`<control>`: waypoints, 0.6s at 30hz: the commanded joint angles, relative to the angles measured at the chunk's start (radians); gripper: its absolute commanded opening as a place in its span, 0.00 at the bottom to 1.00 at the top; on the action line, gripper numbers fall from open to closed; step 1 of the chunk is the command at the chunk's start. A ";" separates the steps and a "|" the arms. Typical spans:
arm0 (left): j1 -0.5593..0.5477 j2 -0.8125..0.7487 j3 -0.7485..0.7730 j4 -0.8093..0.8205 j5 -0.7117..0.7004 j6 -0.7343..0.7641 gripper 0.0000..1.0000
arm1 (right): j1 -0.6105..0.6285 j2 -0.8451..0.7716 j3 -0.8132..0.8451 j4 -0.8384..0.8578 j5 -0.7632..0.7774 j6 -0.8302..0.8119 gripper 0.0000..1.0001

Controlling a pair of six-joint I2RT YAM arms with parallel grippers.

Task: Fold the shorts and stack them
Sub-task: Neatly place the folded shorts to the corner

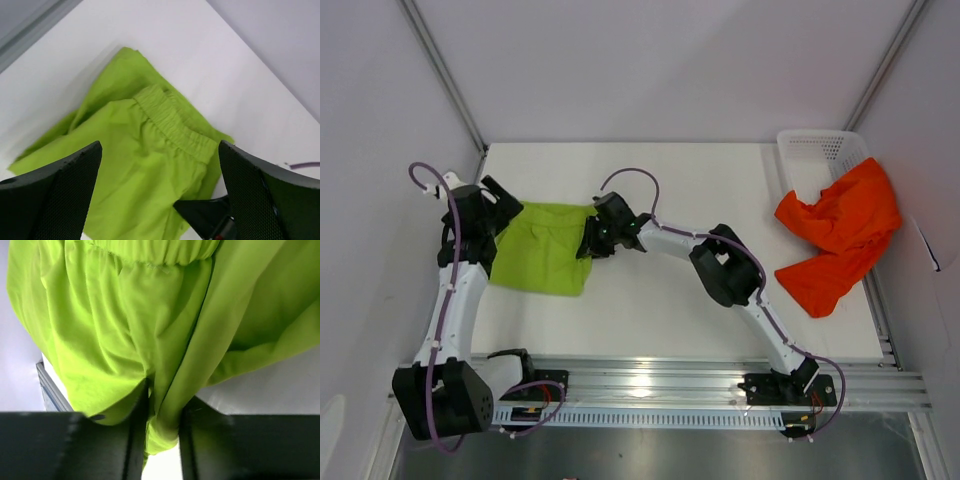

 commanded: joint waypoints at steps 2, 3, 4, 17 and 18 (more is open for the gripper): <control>-0.016 0.040 -0.034 0.070 0.125 -0.044 0.99 | 0.009 0.039 -0.016 0.087 -0.097 0.020 0.16; -0.018 0.042 -0.042 0.074 0.127 -0.048 0.99 | 0.012 0.043 -0.019 0.090 -0.105 0.007 0.14; -0.018 0.042 -0.048 0.078 0.125 -0.050 0.99 | 0.015 0.043 -0.022 0.092 -0.112 -0.001 0.11; -0.059 -0.062 -0.088 0.081 0.062 -0.077 0.99 | 0.086 -0.085 -0.272 0.077 -0.318 -0.239 0.00; -0.065 -0.076 -0.091 0.088 0.047 -0.080 0.99 | 0.085 -0.121 -0.300 0.074 -0.313 -0.251 0.00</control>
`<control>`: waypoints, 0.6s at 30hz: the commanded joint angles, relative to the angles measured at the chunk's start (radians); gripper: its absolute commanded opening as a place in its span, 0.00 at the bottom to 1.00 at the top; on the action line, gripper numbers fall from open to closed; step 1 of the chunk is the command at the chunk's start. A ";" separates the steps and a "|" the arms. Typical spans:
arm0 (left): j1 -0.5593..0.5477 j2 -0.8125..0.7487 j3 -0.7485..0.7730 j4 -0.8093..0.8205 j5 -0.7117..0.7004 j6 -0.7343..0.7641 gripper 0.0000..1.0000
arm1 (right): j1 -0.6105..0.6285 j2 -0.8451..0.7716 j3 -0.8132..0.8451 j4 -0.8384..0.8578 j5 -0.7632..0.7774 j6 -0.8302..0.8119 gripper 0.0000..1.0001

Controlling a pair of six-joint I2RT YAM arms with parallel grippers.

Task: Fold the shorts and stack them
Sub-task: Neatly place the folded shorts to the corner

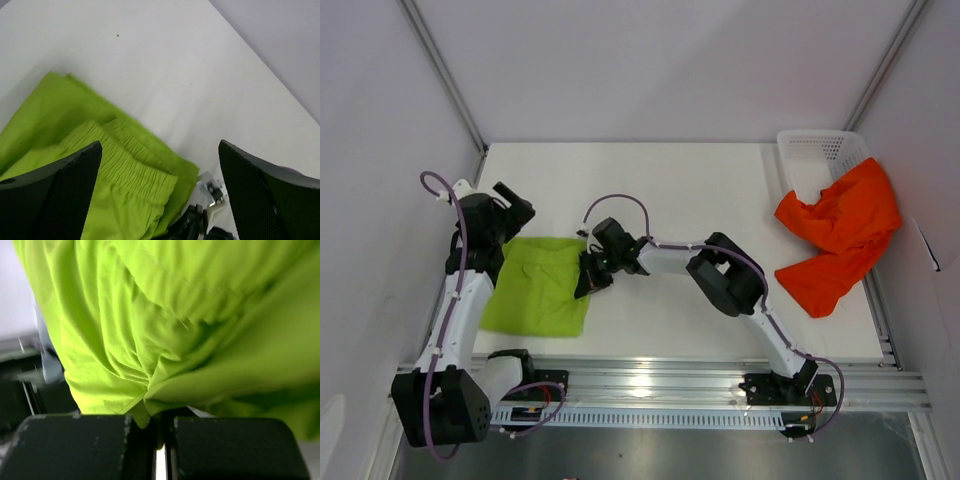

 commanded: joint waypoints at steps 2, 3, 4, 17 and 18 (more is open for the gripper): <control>-0.042 -0.043 -0.025 0.042 -0.033 -0.038 0.99 | 0.007 -0.103 -0.168 -0.078 -0.021 -0.135 0.00; -0.047 -0.042 -0.022 0.041 -0.033 -0.043 0.99 | 0.005 -0.122 -0.184 -0.075 -0.017 -0.137 0.00; -0.057 -0.039 -0.019 0.041 -0.035 -0.045 0.99 | 0.007 -0.126 -0.196 -0.065 -0.017 -0.137 0.00; -0.088 -0.048 0.039 -0.022 -0.041 -0.037 0.99 | 0.099 -0.129 -0.379 0.465 0.181 0.319 0.00; -0.088 -0.051 0.034 -0.024 -0.038 -0.035 0.99 | 0.108 -0.121 -0.374 0.483 0.199 0.333 0.00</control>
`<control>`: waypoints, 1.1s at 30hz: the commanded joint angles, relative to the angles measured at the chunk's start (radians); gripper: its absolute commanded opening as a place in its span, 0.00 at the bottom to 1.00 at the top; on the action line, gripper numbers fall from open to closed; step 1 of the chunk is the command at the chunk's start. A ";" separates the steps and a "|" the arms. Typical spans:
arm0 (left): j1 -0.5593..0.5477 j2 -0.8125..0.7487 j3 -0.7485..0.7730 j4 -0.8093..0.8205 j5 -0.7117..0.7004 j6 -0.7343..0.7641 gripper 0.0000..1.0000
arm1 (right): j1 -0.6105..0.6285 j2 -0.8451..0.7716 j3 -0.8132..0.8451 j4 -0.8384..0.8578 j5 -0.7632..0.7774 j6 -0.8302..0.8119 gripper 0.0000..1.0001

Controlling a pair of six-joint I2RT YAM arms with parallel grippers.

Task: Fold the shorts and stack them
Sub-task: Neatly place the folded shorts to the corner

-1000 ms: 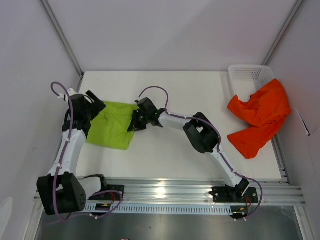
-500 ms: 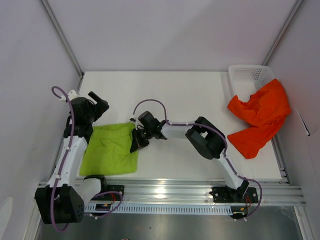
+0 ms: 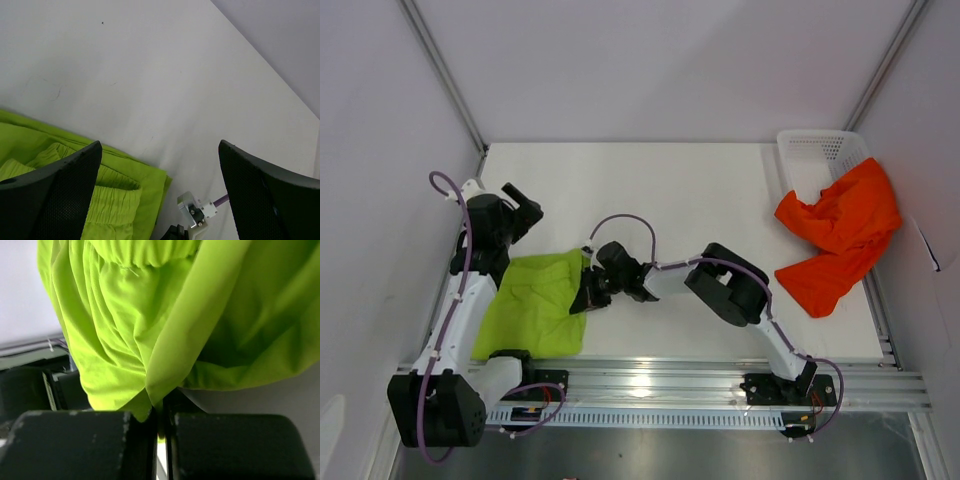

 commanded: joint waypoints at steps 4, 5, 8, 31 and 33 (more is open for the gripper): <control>-0.004 -0.024 0.070 -0.034 0.000 0.004 0.99 | 0.041 0.014 0.007 0.165 0.223 0.159 0.00; -0.006 -0.022 0.081 -0.044 0.003 0.007 0.99 | 0.041 0.016 0.018 0.169 0.237 0.170 0.00; -0.006 -0.021 0.082 -0.049 0.003 0.010 0.99 | 0.038 0.030 0.054 0.182 0.263 0.179 0.00; -0.012 -0.022 0.070 -0.006 0.088 0.020 0.99 | -0.092 -0.353 -0.077 -0.154 0.461 -0.049 0.98; -0.047 -0.019 0.056 -0.002 0.110 0.021 0.99 | -0.123 -0.425 -0.108 -0.291 0.512 -0.118 0.99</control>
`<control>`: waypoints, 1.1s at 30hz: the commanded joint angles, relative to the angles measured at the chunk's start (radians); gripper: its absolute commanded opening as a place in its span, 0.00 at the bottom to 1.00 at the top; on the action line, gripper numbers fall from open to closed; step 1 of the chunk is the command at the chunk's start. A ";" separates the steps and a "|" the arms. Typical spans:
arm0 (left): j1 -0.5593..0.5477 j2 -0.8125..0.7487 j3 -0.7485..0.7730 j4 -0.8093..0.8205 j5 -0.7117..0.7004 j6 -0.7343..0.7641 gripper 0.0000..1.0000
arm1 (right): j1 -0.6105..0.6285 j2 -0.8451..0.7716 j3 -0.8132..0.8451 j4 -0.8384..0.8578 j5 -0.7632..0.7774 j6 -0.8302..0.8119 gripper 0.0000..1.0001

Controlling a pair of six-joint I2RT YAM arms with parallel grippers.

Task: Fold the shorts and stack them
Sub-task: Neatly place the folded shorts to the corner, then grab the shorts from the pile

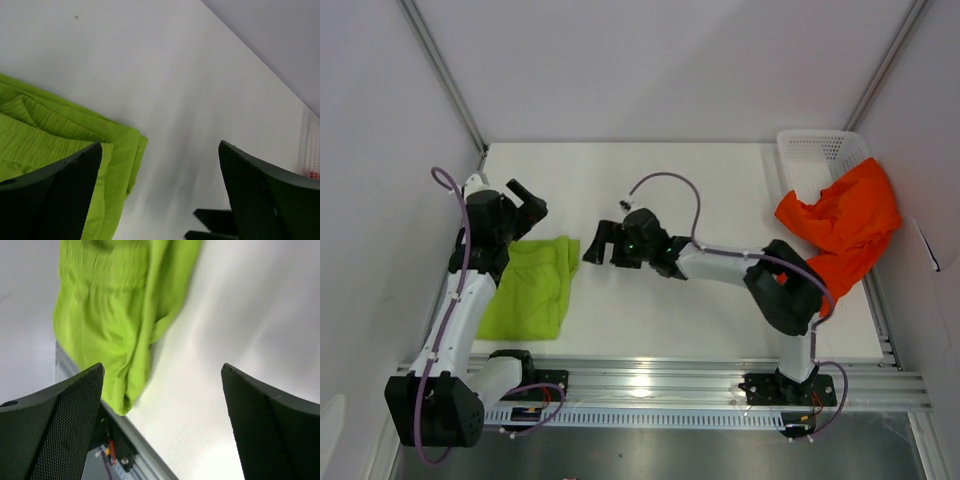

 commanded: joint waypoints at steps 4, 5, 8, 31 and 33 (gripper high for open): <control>-0.065 -0.022 -0.026 0.084 0.116 0.004 0.99 | -0.151 -0.316 -0.030 -0.451 0.303 -0.250 1.00; -0.071 -0.027 -0.031 0.087 0.119 0.004 0.99 | -0.174 -0.343 -0.033 -0.497 0.395 -0.267 0.99; -0.108 -0.049 -0.069 0.095 0.098 0.008 0.99 | -0.288 -0.469 -0.091 -0.599 0.523 -0.279 1.00; -0.406 -0.228 -0.408 0.288 -0.092 0.103 0.99 | -1.300 -0.718 -0.290 -0.762 0.454 0.003 0.99; -0.410 -0.226 -0.422 0.302 -0.098 0.125 0.99 | -1.332 -0.707 -0.296 -0.742 0.440 0.009 1.00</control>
